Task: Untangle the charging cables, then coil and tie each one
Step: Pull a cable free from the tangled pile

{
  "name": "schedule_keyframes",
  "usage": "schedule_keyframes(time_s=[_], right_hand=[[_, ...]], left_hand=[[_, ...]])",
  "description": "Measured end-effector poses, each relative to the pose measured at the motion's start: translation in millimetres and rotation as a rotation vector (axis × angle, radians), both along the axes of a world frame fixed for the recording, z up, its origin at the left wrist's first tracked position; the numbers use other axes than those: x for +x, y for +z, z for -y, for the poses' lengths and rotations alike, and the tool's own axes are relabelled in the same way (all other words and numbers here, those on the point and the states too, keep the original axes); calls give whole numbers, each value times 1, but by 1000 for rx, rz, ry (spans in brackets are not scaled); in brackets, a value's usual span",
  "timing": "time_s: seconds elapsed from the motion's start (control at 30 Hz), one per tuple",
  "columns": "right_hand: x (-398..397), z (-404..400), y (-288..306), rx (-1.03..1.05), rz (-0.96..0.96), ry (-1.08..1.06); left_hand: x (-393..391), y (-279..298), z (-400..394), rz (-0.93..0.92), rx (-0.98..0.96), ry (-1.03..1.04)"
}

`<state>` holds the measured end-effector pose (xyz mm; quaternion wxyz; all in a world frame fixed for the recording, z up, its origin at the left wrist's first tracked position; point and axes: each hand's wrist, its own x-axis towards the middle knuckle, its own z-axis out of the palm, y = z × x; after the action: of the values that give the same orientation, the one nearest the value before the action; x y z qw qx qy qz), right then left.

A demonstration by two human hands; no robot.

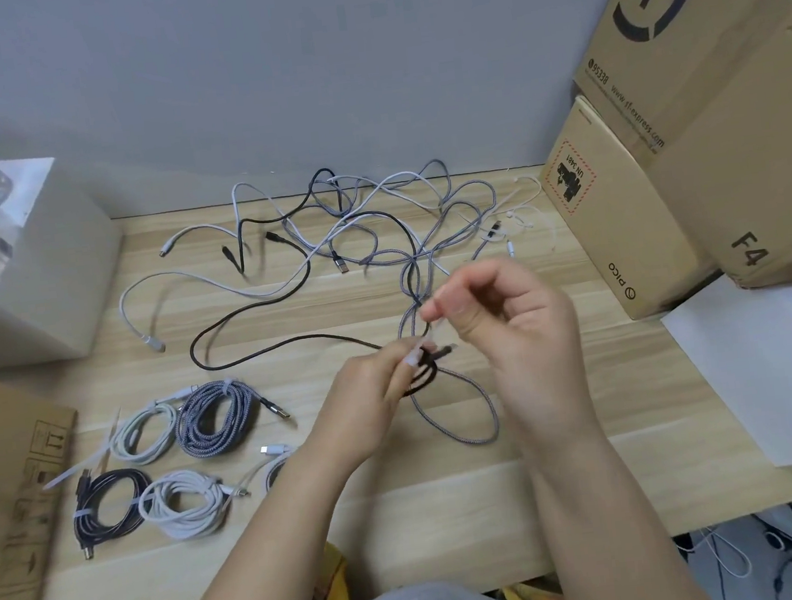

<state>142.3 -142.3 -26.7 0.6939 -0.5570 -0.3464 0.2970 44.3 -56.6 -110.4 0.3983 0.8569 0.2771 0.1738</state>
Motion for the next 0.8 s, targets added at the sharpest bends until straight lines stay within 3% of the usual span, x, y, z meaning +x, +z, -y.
schedule_keyframes(time_s=[0.1,0.2,0.33,0.4,0.47,0.53,0.63,0.8], right_hand=[[-4,2,3,-12,-156,118],[6,2,-3,-267,-196,172],[10,0,-21,-679,131,215],[8,-1,-33,-778,251,237],[10,-2,-38,-773,171,259],[12,-2,-41,-704,-26,321],[9,-2,-48,-642,-148,373],[2,-6,-55,-536,-401,241]], left_hand=[[-3,-2,-10,-9,35,83],[-8,-2,-23,-70,257,126],[-7,7,-24,-165,572,96],[-6,8,-24,-122,585,45],[-7,9,-24,-111,585,28],[-9,11,-22,-122,597,14],[-7,15,-20,-74,454,-14],[-2,19,-9,35,-84,44]])
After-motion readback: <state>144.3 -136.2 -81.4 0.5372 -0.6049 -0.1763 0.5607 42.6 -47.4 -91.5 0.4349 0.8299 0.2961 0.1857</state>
